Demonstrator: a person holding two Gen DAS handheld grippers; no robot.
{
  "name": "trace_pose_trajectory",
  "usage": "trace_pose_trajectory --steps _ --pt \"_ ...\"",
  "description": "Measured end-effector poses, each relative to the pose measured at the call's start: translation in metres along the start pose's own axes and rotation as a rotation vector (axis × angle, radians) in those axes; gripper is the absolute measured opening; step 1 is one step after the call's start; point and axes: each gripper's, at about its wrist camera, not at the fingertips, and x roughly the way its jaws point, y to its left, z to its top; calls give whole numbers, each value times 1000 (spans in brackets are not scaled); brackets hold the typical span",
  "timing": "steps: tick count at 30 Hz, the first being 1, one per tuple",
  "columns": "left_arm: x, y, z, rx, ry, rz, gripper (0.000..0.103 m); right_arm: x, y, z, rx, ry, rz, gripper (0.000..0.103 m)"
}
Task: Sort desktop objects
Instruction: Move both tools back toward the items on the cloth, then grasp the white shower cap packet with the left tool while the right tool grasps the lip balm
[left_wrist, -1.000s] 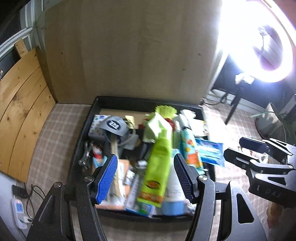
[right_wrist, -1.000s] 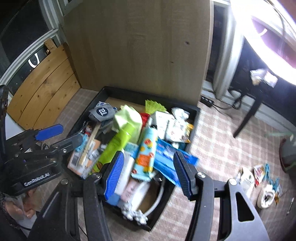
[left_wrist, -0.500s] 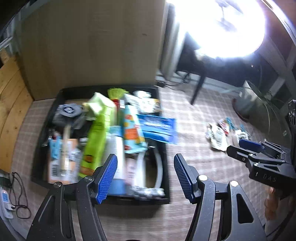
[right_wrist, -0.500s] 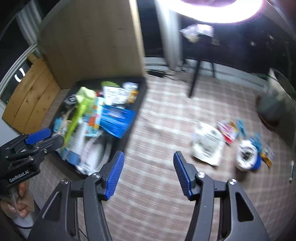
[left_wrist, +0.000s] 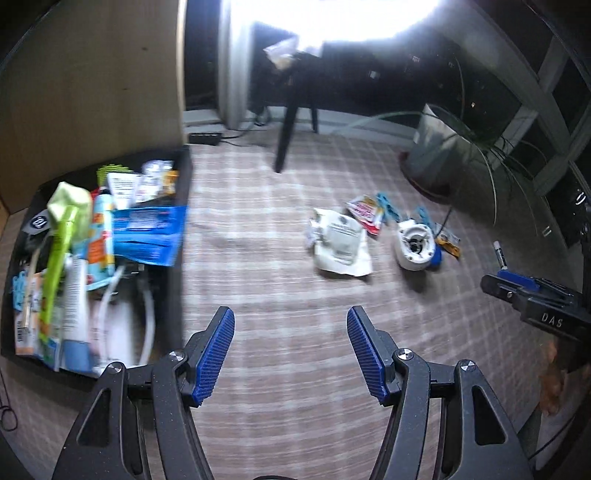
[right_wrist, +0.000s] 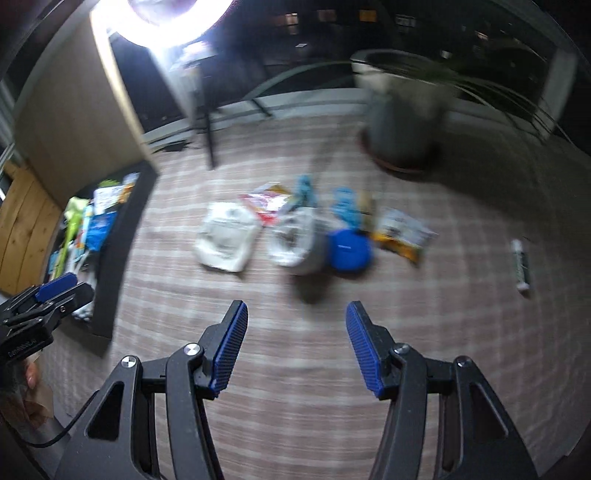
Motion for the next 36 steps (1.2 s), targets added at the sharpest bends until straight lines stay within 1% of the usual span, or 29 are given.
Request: trace_pose_trajectory --steps 7,12,14,19,22,26,29,36 --pt "22 -30 10 11 27 -2 61 1 -79 0 72 0 -57 55" --pt "41 -33 22 -6 62 1 62 9 -126 10 109 7 -92 55" --pt "52 -36 28 6 86 -4 62 15 -146 14 127 10 -114 55" --pt "82 -43 45 34 129 29 62 32 -192 23 191 27 -153 55" --pt "103 -46 57 31 151 39 62 41 -214 29 221 47 -171 55" --pt "124 -48 69 22 173 44 62 48 -236 37 243 63 -192 55" --pt "135 -51 75 35 185 50 62 53 -250 43 253 78 -201 55" --pt "151 -59 84 42 204 43 62 63 -266 53 255 103 -221 55"
